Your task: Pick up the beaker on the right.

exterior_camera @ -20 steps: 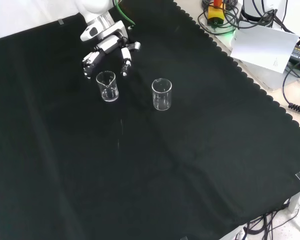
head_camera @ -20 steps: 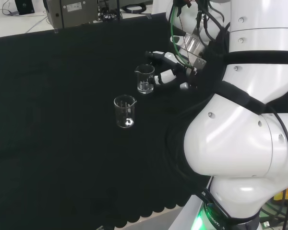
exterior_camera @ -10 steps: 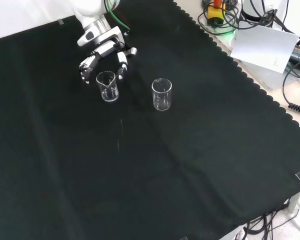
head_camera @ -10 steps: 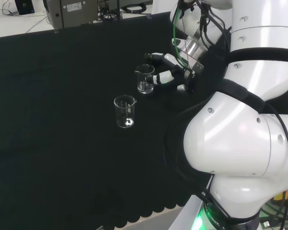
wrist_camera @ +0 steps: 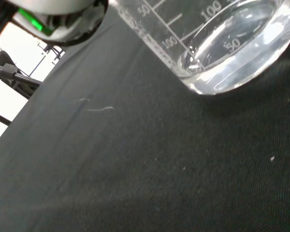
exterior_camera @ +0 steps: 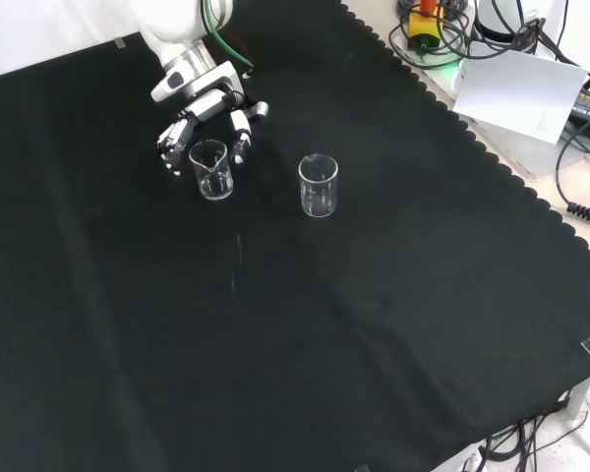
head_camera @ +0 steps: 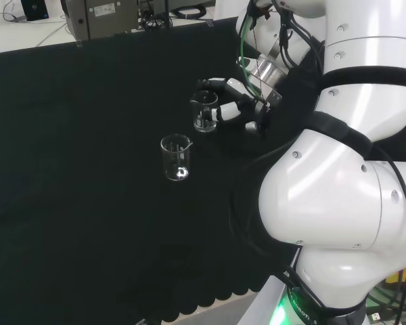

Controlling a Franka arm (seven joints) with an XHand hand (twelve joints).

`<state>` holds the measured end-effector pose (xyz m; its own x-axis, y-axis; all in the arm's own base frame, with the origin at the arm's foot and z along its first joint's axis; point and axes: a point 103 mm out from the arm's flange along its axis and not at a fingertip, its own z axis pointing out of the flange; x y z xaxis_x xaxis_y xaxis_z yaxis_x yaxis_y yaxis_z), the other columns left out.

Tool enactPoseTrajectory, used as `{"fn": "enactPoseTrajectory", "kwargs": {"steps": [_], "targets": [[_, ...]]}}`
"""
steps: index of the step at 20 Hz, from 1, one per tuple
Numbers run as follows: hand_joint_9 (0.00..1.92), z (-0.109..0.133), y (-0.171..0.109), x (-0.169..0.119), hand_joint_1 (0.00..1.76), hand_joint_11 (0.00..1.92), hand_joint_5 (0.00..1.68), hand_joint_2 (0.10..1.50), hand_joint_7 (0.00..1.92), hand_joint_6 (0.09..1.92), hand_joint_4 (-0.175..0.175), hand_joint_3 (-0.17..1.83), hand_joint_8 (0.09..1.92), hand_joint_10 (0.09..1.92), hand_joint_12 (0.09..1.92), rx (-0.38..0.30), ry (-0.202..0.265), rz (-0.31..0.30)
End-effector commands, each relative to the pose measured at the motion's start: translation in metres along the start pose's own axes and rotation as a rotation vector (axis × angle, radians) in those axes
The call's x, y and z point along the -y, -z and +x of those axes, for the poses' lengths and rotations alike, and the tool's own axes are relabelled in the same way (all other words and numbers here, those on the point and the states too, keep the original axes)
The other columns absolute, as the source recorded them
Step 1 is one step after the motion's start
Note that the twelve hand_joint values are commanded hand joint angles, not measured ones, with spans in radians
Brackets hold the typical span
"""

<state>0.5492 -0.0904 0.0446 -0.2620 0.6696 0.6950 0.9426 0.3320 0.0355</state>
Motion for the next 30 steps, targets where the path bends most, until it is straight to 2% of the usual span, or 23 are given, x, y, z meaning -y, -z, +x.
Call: {"fn": "enactPoseTrajectory", "kwargs": {"steps": [1, 8, 16, 22, 23, 26, 27, 28, 29, 30], "targets": [[0.53, -0.001, -0.004, -0.002, 0.83, 0.17, 0.48, 0.51, 0.37, 0.09, -0.042, 0.65, 0.76, 0.62, 1.36, 0.000, -0.011, -0.002], [0.53, -0.004, -0.007, -0.005, 0.86, 0.17, 0.52, 0.52, 0.37, 0.09, -0.040, 0.65, 0.75, 0.62, 1.36, -0.017, -0.017, -0.022], [0.53, -0.005, -0.013, -0.010, 0.87, 0.17, 0.57, 0.52, 0.37, 0.12, -0.038, 0.64, 0.75, 0.61, 1.36, -0.029, -0.010, -0.004], [0.54, -0.004, -0.016, -0.012, 0.87, 0.17, 0.58, 0.52, 0.37, 0.14, -0.036, 0.64, 0.75, 0.60, 1.36, -0.035, -0.021, -0.014], [0.54, -0.003, -0.017, -0.013, 0.87, 0.18, 0.58, 0.53, 0.38, 0.20, -0.035, 0.63, 0.74, 0.59, 1.36, -0.035, -0.030, -0.027], [0.67, 0.000, -0.015, -0.015, 0.95, 0.33, 0.72, 0.59, 0.52, 0.84, -0.014, 0.65, 0.74, 0.58, 1.31, 0.010, -0.062, -0.068], [0.77, 0.001, -0.014, -0.015, 1.00, 0.46, 0.84, 0.67, 0.59, 0.93, 0.038, 0.61, 0.75, 0.58, 1.27, 0.040, -0.077, -0.087], [0.89, 0.003, -0.013, -0.015, 1.05, 0.64, 0.94, 0.73, 0.70, 0.96, 0.030, 0.59, 0.76, 0.56, 1.19, 0.077, -0.097, -0.113], [1.02, 0.005, -0.011, -0.015, 1.10, 0.85, 1.02, 0.74, 0.83, 0.97, -0.038, 0.61, 0.78, 0.55, 1.08, 0.116, -0.115, -0.138], [1.13, 0.005, -0.009, -0.015, 1.17, 1.04, 1.05, 0.74, 0.97, 1.02, -0.040, 0.61, 0.78, 0.55, 0.96, 0.136, -0.119, -0.151]]}}
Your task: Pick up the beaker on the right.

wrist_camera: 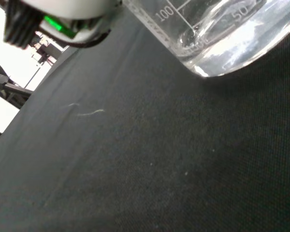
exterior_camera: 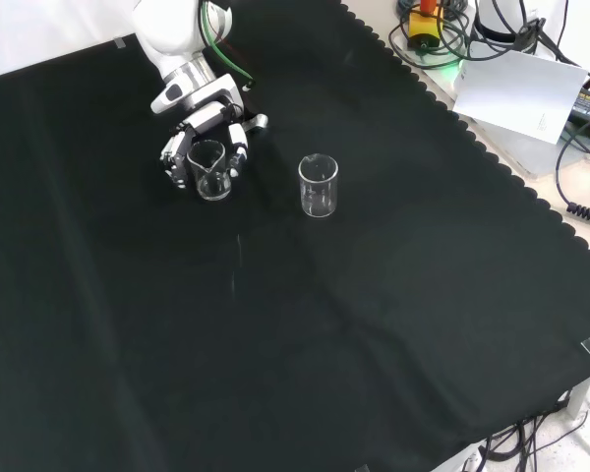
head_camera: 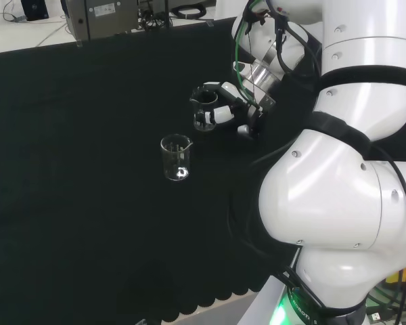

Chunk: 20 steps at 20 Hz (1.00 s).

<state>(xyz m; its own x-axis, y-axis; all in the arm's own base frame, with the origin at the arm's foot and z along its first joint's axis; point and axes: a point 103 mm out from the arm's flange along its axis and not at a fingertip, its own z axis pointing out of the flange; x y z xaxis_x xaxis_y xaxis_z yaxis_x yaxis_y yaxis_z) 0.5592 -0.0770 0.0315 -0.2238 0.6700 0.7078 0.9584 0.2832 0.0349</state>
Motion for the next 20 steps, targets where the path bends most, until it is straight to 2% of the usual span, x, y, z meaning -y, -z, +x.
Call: {"fn": "enactPoseTrajectory", "kwargs": {"steps": [1, 3, 5, 9, 12, 14, 16, 20], "targets": [[1.20, 0.009, 0.008, -0.001, 1.21, 1.16, 1.07, 0.74, 1.08, 1.05, -0.026, 0.62, 0.75, 0.55, 0.86, 0.171, -0.079, -0.129], [1.30, 0.010, 0.012, 0.000, 1.26, 1.26, 1.07, 0.71, 1.20, 1.08, -0.006, 0.68, 0.72, 0.56, 0.75, 0.203, -0.065, -0.148], [1.35, 0.014, 0.016, 0.000, 1.27, 1.29, 1.08, 0.66, 1.26, 1.09, -0.007, 0.75, 0.69, 0.57, 0.69, 0.223, -0.044, -0.164], [1.42, 0.027, 0.035, 0.001, 1.29, 1.31, 1.09, 0.57, 1.33, 1.13, -0.053, 0.90, 0.68, 0.60, 0.64, 0.270, 0.007, -0.167], [1.47, 0.040, 0.056, 0.001, 1.31, 1.31, 1.08, 0.50, 1.36, 1.16, -0.126, 1.03, 0.77, 0.69, 0.67, 0.286, 0.035, -0.120], [1.50, 0.048, 0.067, 0.002, 1.31, 1.31, 1.08, 0.47, 1.36, 1.17, -0.159, 1.08, 0.82, 0.73, 0.70, 0.285, 0.042, -0.085], [1.52, 0.057, 0.076, 0.006, 1.31, 1.31, 1.07, 0.46, 1.36, 1.18, -0.172, 1.11, 0.86, 0.75, 0.73, 0.288, 0.044, -0.033], [1.53, 0.074, 0.084, 0.015, 1.31, 1.31, 1.07, 0.45, 1.35, 1.21, -0.175, 1.15, 0.91, 0.77, 0.76, 0.315, 0.040, 0.036]]}}
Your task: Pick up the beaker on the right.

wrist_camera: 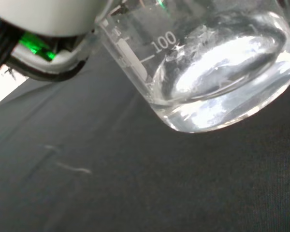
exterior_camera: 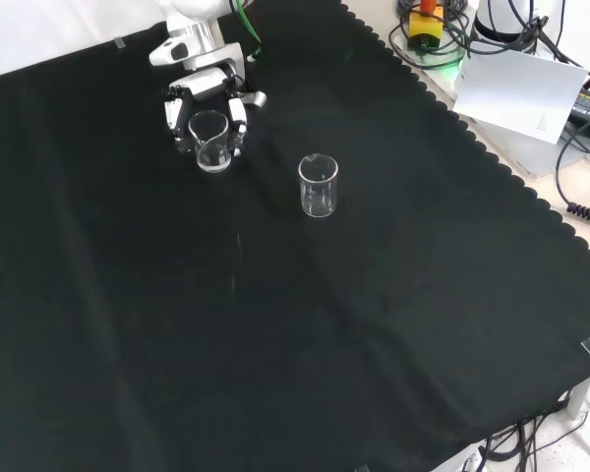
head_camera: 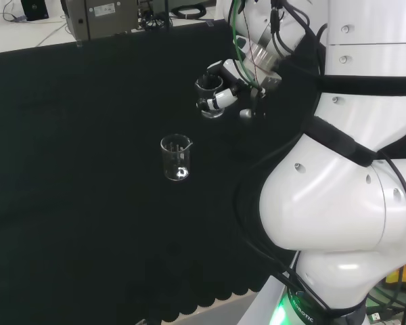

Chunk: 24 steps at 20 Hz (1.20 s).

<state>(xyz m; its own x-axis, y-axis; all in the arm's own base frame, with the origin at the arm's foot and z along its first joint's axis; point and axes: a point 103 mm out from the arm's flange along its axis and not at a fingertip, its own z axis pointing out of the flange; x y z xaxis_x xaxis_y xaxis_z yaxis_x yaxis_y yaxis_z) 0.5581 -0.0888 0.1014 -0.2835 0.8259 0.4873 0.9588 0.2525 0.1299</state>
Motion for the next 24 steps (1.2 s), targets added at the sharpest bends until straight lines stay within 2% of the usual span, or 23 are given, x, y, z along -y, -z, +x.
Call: {"fn": "enactPoseTrajectory", "kwargs": {"steps": [1, 5, 9, 16, 24], "targets": [[1.53, 0.027, 0.037, 0.011, 1.31, 1.31, 1.06, 0.45, 1.35, 1.21, -0.175, 1.15, 0.92, 0.78, 0.77, 0.049, 0.028, 0.148], [1.54, 0.042, 0.035, 0.020, 1.31, 1.32, 1.07, 0.45, 1.34, 1.21, -0.175, 1.16, 0.94, 0.79, 0.78, 0.129, 0.043, 0.269], [1.54, 0.055, 0.035, 0.028, 1.31, 1.32, 1.07, 0.44, 1.35, 1.21, -0.175, 1.17, 0.95, 0.79, 0.79, 0.173, 0.044, 0.338], [1.55, 0.074, 0.031, 0.047, 1.31, 1.33, 1.07, 0.44, 1.35, 1.21, -0.175, 1.17, 0.95, 0.80, 0.79, 0.254, 0.037, 0.412], [1.55, 0.094, 0.037, 0.081, 1.31, 1.32, 1.06, 0.44, 1.34, 1.22, -0.175, 1.18, 0.97, 0.82, 0.81, 0.302, 0.024, 0.438]]}}
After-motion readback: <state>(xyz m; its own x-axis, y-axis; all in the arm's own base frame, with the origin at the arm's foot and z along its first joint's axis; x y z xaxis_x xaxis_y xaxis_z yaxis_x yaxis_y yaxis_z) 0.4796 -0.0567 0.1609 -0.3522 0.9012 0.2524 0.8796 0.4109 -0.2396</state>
